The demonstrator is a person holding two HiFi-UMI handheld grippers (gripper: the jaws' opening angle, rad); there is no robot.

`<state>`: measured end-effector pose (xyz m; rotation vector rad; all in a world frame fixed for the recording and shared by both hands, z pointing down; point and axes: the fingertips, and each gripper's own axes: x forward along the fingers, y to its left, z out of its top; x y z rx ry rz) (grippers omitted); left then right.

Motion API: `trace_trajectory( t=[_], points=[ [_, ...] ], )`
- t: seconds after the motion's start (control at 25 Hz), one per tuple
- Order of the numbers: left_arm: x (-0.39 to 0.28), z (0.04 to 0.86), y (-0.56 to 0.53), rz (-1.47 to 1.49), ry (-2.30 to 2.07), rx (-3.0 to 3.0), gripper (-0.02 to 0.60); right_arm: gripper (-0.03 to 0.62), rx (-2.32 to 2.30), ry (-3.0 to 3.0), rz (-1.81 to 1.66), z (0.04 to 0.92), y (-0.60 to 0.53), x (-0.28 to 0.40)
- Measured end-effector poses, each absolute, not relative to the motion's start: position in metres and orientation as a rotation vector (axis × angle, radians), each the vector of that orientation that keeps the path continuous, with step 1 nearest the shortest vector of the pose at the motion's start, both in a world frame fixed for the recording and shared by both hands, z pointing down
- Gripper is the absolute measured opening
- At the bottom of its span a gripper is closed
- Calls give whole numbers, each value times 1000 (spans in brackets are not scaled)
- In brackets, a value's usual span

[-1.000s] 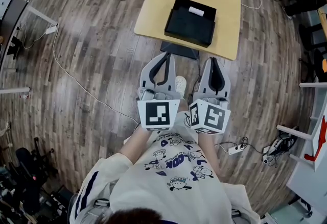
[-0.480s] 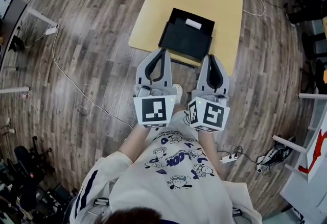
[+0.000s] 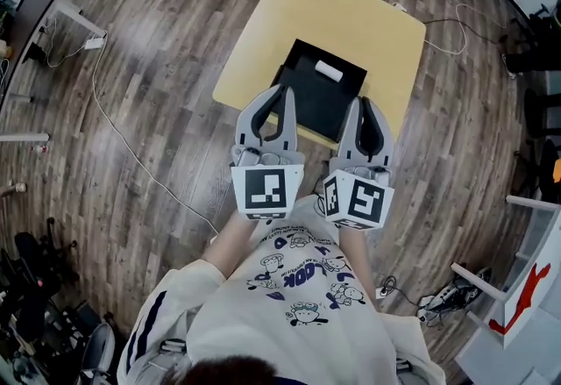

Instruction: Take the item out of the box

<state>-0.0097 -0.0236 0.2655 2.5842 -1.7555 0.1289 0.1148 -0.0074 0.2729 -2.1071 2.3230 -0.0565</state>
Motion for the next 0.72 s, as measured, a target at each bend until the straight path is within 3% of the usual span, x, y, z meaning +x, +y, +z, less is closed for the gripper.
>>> trace_trajectory(
  t=[0.72],
  points=[
    [11,290,-79,199,-1783,2499,14,41,-2053,2449,-115,297,-71,128]
  ],
)
